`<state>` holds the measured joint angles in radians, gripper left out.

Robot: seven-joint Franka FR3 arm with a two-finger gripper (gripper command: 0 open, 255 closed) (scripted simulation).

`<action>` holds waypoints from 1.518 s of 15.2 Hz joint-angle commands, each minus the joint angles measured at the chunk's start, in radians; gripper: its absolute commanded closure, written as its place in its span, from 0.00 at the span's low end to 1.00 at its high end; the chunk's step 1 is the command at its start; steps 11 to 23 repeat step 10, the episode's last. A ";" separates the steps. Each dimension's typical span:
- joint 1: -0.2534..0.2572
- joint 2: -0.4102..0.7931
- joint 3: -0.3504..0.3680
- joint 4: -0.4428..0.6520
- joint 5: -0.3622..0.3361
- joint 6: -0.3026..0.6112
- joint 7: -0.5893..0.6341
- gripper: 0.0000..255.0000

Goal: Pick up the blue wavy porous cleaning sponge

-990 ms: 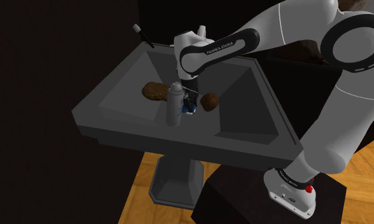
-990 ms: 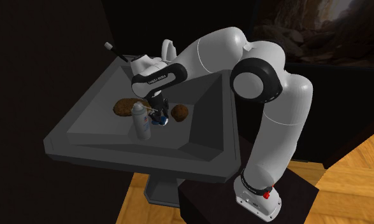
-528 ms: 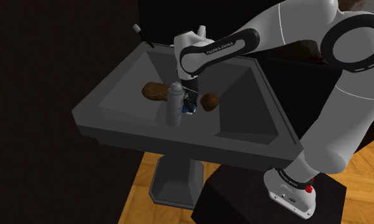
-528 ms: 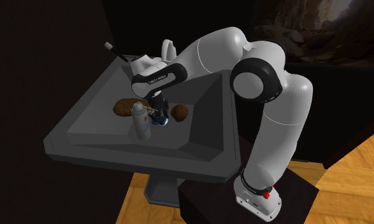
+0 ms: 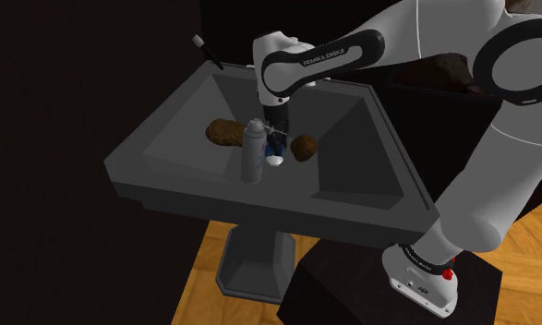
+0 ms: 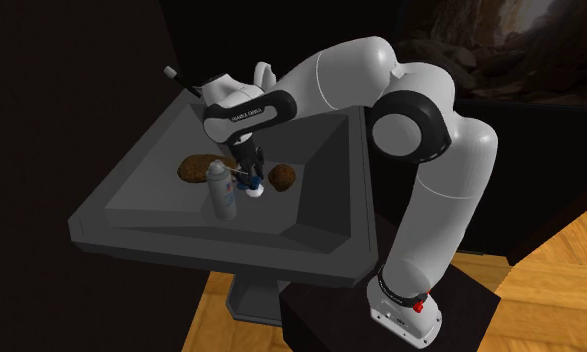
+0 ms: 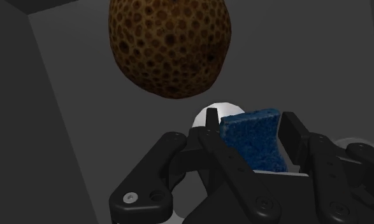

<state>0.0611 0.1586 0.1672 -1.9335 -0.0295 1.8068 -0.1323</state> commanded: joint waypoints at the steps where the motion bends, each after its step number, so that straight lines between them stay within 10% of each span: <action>1: 0.000 -0.009 0.000 0.016 0.002 -0.025 -0.001 1.00; 23: -0.001 -0.037 0.001 0.078 0.007 -0.115 -0.005 1.00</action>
